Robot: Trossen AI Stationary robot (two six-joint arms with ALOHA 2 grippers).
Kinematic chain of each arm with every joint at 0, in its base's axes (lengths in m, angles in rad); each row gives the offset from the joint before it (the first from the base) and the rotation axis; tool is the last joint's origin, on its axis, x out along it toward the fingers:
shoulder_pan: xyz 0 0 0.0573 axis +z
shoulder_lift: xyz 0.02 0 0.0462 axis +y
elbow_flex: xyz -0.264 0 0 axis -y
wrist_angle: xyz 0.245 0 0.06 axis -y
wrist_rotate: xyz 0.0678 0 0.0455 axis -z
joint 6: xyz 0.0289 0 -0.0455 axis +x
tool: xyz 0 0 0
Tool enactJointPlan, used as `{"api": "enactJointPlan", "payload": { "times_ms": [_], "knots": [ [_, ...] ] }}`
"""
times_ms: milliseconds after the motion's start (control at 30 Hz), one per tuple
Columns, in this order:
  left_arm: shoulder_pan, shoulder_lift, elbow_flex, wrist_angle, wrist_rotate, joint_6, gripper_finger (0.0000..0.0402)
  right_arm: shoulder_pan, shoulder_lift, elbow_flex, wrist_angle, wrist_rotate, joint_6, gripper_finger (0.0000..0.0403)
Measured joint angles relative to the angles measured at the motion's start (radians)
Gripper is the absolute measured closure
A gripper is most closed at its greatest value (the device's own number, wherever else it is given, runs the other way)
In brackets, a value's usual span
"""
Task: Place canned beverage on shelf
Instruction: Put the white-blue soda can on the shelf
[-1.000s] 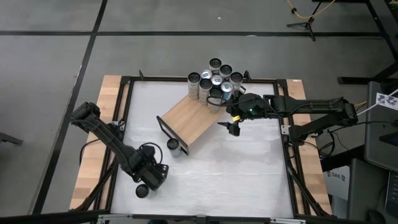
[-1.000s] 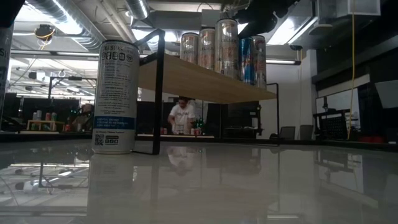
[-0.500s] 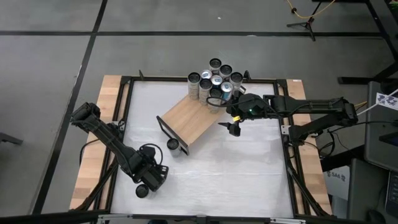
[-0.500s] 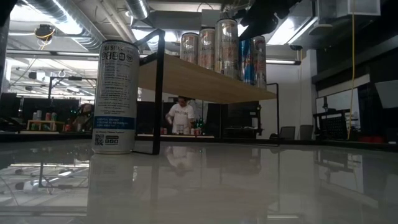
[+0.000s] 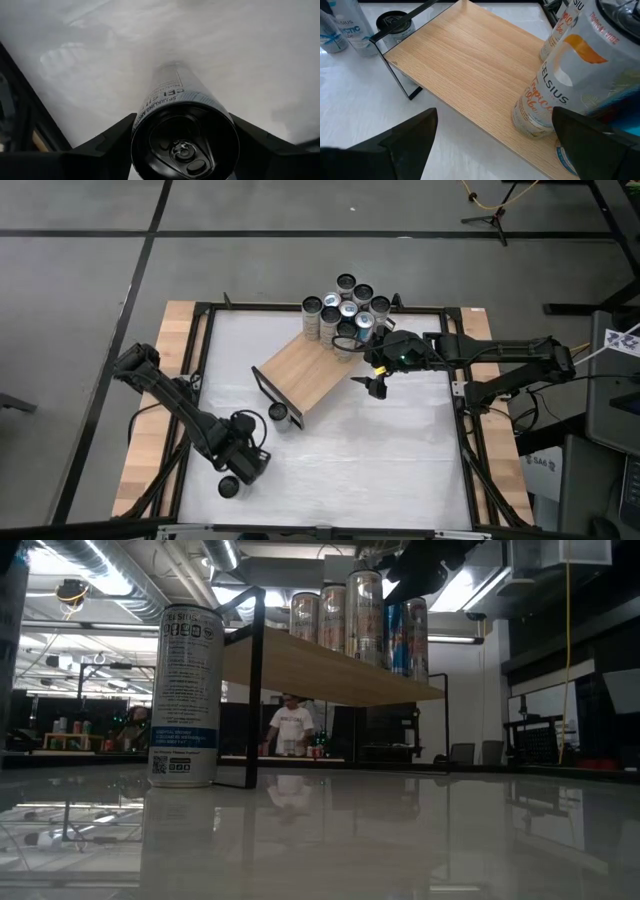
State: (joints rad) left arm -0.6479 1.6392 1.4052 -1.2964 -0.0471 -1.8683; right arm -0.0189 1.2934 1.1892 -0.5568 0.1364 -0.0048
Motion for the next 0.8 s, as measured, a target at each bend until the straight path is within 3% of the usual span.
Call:
{"api": "enactJointPlan", "payload": {
  "times_ms": [233,500,800],
  "knots": [
    [0.044,-0.069,0.052,-0.007,-0.010,0.228,0.0159,0.000,0.000,0.000,0.000,-0.014,0.000,0.0015],
    [0.110,-0.078,0.241,-0.004,-0.015,0.660,0.0157,0.000,0.000,0.000,0.000,-0.051,0.000,0.0015],
    [0.210,-0.078,0.414,-0.007,-0.059,0.950,0.0155,0.000,0.000,0.000,0.000,-0.052,0.000,0.0015]
  ]
}}
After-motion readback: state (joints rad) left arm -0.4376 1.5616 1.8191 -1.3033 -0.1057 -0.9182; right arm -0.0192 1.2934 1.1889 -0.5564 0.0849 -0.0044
